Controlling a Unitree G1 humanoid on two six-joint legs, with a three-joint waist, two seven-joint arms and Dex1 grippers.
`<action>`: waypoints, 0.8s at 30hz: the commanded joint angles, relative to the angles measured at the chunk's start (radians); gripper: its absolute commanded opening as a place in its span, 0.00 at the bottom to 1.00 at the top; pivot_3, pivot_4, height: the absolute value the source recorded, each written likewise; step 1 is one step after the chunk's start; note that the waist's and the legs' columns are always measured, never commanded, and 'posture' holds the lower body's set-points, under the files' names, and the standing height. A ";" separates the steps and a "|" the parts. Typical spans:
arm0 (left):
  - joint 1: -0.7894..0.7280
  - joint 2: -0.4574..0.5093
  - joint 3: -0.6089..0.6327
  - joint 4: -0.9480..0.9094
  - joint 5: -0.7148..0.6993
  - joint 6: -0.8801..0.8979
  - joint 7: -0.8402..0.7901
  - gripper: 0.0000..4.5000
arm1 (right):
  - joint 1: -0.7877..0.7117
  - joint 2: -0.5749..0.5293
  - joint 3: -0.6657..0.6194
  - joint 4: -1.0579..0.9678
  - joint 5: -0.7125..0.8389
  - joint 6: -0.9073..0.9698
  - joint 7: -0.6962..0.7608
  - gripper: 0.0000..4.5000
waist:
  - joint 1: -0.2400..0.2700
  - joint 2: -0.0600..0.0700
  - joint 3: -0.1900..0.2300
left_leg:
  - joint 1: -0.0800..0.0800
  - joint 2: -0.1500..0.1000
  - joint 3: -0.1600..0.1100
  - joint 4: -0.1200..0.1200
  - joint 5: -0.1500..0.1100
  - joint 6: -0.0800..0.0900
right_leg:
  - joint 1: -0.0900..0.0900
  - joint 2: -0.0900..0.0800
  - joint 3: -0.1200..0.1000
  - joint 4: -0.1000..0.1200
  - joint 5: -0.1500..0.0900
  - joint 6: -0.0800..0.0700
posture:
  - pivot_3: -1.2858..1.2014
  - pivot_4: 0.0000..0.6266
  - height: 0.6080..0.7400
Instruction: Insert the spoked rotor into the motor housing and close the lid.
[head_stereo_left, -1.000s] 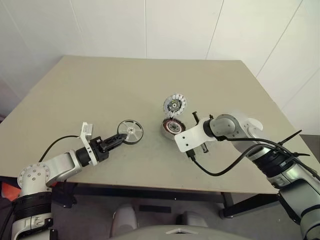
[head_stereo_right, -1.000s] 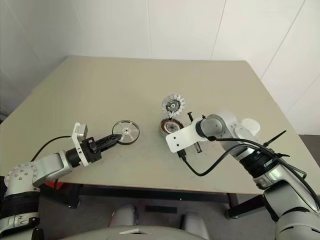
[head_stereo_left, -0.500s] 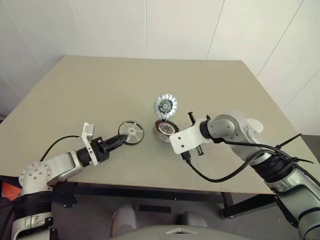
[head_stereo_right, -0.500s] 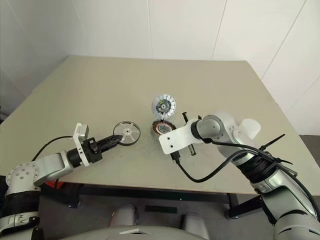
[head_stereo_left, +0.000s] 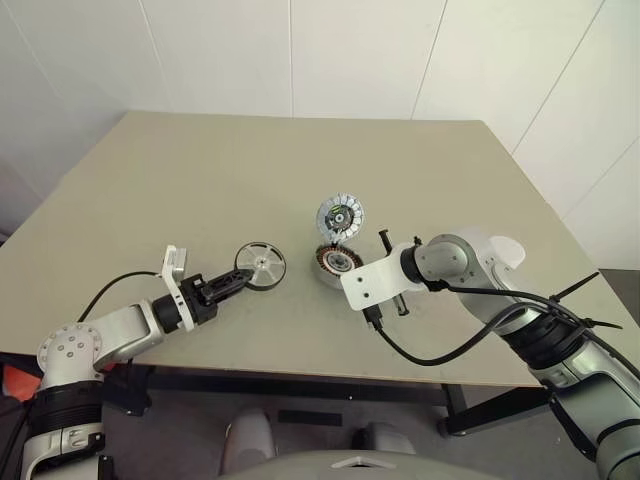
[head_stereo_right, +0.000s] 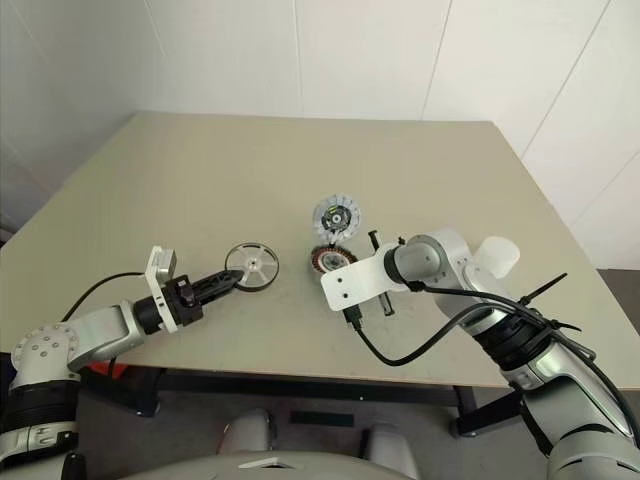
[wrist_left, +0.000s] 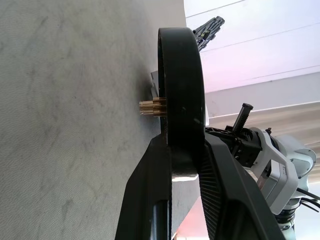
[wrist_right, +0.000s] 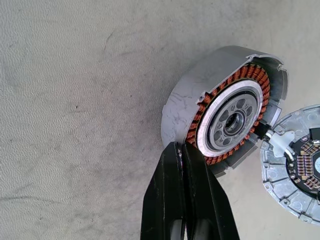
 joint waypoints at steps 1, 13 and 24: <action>-0.024 0.012 0.017 -0.014 -0.003 -0.012 -0.020 0.11 | -0.006 -0.007 -0.031 -0.022 0.008 0.005 0.001 0.13 | 0.000 0.000 0.000 | 0.000 0.000 0.000 0.000 0.000 0.000 | 0.000 0.000 0.000 0.000 0.000 0.000 | 0.52 0.00 1.00; -0.088 -0.002 -0.056 0.016 0.036 0.041 -0.056 0.11 | -0.056 0.014 -0.097 -0.080 0.073 0.090 -0.007 0.43 | 0.001 0.000 0.000 | 0.001 -0.001 0.000 0.000 0.000 0.000 | 0.001 0.000 0.000 0.001 0.000 0.000 | 0.52 0.00 1.00; -0.259 -0.087 -0.188 0.233 0.260 0.062 -0.264 0.11 | -0.087 0.096 -0.117 -0.049 0.013 0.244 -0.144 0.43 | 0.004 0.000 0.000 | 0.003 -0.002 0.000 0.000 0.001 -0.001 | 0.000 -0.001 0.000 0.006 0.000 0.000 | 0.52 0.00 1.00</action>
